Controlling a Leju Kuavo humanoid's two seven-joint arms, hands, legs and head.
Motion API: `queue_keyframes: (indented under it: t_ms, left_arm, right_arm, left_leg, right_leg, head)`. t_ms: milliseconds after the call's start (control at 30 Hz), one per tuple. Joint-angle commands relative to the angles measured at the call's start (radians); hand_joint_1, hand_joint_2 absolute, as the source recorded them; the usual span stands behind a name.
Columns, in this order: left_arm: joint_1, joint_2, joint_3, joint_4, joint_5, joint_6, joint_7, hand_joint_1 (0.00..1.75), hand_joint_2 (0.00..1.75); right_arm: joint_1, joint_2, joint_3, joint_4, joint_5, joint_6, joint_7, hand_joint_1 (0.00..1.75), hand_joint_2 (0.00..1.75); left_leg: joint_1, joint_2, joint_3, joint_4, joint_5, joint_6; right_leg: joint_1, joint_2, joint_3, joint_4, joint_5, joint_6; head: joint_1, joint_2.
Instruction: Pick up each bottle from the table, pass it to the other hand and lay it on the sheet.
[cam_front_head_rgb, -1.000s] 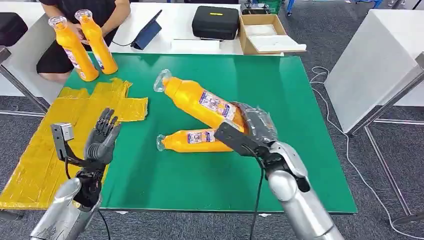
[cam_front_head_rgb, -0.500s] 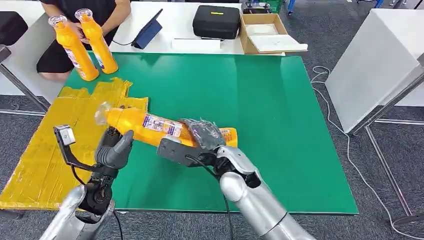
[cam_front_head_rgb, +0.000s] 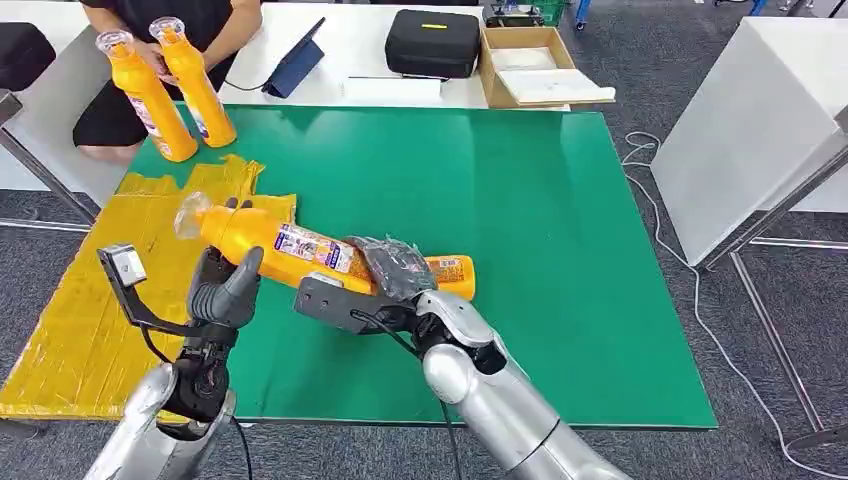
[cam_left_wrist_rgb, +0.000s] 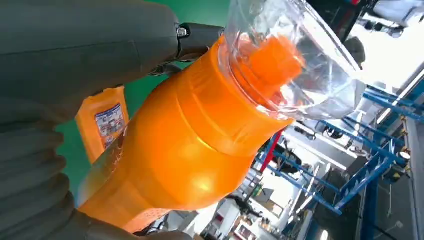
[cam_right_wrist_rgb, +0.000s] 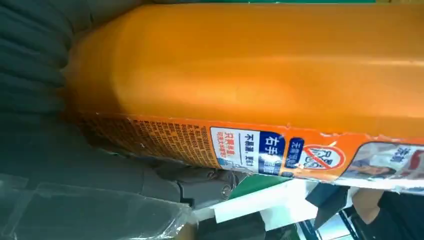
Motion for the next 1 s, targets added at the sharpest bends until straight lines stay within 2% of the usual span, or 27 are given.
queue_keyframes:
  t_ms: [33, 333, 367, 433, 467, 533, 567, 600, 633, 767, 800, 933, 967, 1000]
  left_arm:
    - [-0.060, -0.061, -0.002, 0.018, -0.042, 0.026, 0.007, 0.00, 1.75]
    - [-0.045, -0.085, 0.012, 0.010, -0.050, 0.021, 0.021, 0.00, 1.75]
    - [-0.043, -0.086, 0.014, 0.008, -0.051, 0.024, 0.021, 0.00, 1.75]
    - [-0.040, -0.086, 0.015, 0.006, -0.051, 0.024, 0.021, 0.00, 1.75]
    - [-0.035, -0.091, 0.021, 0.001, -0.051, 0.026, 0.021, 1.54, 1.75]
    - [-0.035, -0.091, 0.021, 0.001, -0.051, 0.026, 0.021, 1.59, 1.75]
    - [-0.033, -0.091, 0.021, 0.000, -0.052, 0.026, 0.020, 1.59, 1.75]
    - [-0.026, -0.099, 0.030, -0.009, -0.056, 0.026, 0.013, 1.75, 1.75]
    - [-0.022, -0.104, 0.037, -0.013, -0.059, 0.024, 0.011, 1.75, 1.75]
    - [-0.011, -0.111, 0.050, -0.024, -0.068, 0.019, 0.010, 1.75, 1.75]
    - [-0.010, -0.111, 0.050, -0.023, -0.068, 0.019, 0.010, 1.75, 1.75]
    - [-0.003, -0.108, 0.053, -0.026, -0.068, 0.017, 0.009, 1.75, 1.75]
    - [-0.003, -0.108, 0.053, -0.026, -0.068, 0.017, 0.009, 1.75, 1.75]
    - [-0.003, -0.108, 0.053, -0.026, -0.068, 0.017, 0.009, 1.75, 1.75]
  right_arm:
    - [-0.037, 0.043, 0.145, 0.076, 0.004, 0.028, -0.001, 1.75, 1.75]
    - [-0.053, 0.084, 0.197, 0.114, -0.016, 0.037, 0.002, 1.75, 1.75]
    - [-0.059, 0.090, 0.210, 0.114, -0.015, 0.039, 0.003, 1.75, 1.75]
    - [-0.063, 0.100, 0.224, 0.113, -0.017, 0.046, 0.005, 1.75, 1.75]
    - [-0.067, 0.103, 0.237, 0.114, -0.022, 0.050, 0.009, 1.75, 1.75]
    - [-0.067, 0.103, 0.237, 0.114, -0.022, 0.050, 0.009, 1.75, 1.75]
    - [-0.066, 0.101, 0.237, 0.115, -0.022, 0.049, 0.008, 1.75, 1.75]
    - [-0.070, 0.098, 0.243, 0.118, -0.029, 0.049, 0.012, 1.75, 1.75]
    - [-0.073, 0.096, 0.248, 0.120, -0.037, 0.046, 0.016, 1.75, 1.75]
    - [-0.077, 0.076, 0.238, 0.129, -0.052, 0.039, 0.024, 1.75, 1.75]
    - [-0.077, 0.073, 0.237, 0.130, -0.051, 0.039, 0.024, 1.75, 1.75]
    - [-0.076, 0.061, 0.232, 0.132, -0.052, 0.038, 0.023, 1.75, 1.75]
    - [-0.076, 0.061, 0.232, 0.132, -0.052, 0.038, 0.023, 1.75, 1.75]
    - [-0.076, 0.061, 0.232, 0.132, -0.052, 0.038, 0.023, 1.75, 1.75]
  left_leg:
    - [0.000, -0.003, 0.003, 0.000, -0.001, -0.001]
    - [-0.001, -0.003, 0.005, 0.000, -0.003, -0.001]
    - [0.000, -0.002, 0.002, 0.000, -0.001, -0.001]
    - [-0.002, -0.004, 0.008, 0.000, -0.004, -0.002]
    - [-0.001, -0.003, 0.006, 0.000, -0.003, -0.002]
    - [0.000, -0.002, 0.003, -0.001, -0.001, -0.001]
    - [-0.001, -0.004, 0.006, -0.001, -0.003, -0.002]
    - [-0.002, -0.005, 0.009, -0.001, -0.004, -0.002]
    - [0.000, -0.003, 0.003, -0.001, -0.001, -0.001]
    - [-0.002, -0.005, 0.009, -0.001, -0.004, -0.002]
    - [0.000, -0.002, 0.002, -0.001, -0.001, -0.001]
    - [-0.002, -0.007, 0.008, -0.001, -0.003, -0.002]
    - [-0.001, -0.004, 0.004, -0.001, -0.001, -0.001]
    - [-0.001, -0.005, 0.006, -0.001, -0.002, -0.001]
  right_leg:
    - [-0.001, 0.000, 0.003, 0.000, -0.002, 0.000]
    - [-0.002, 0.001, 0.004, 0.001, -0.003, -0.001]
    - [0.000, 0.000, 0.002, 0.000, -0.001, 0.000]
    - [-0.003, 0.001, 0.006, 0.002, -0.005, -0.001]
    - [-0.002, 0.001, 0.005, 0.001, -0.004, -0.001]
    - [-0.001, 0.001, 0.002, 0.000, -0.002, -0.001]
    - [-0.002, 0.000, 0.005, 0.001, -0.004, -0.001]
    - [-0.003, 0.000, 0.008, 0.002, -0.006, -0.001]
    - [-0.001, 0.000, 0.002, 0.000, -0.002, -0.001]
    - [-0.003, 0.000, 0.007, 0.002, -0.005, -0.001]
    - [0.000, 0.000, 0.002, -0.001, -0.001, 0.000]
    - [-0.003, -0.002, 0.008, 0.001, -0.005, 0.000]
    - [-0.001, -0.001, 0.003, 0.000, -0.002, 0.000]
    - [-0.002, -0.001, 0.006, 0.000, -0.004, 0.000]
  head:
    - [0.000, 0.000]
    - [0.000, 0.000]
    - [0.000, 0.000]
    - [0.000, 0.000]
    - [0.000, 0.000]
    - [0.000, 0.000]
    - [0.000, 0.000]
    - [0.000, 0.000]
    - [0.000, 0.000]
    - [0.000, 0.000]
    - [0.001, 0.000]
    - [0.000, 0.000]
    - [0.000, 0.000]
    - [0.000, 0.000]
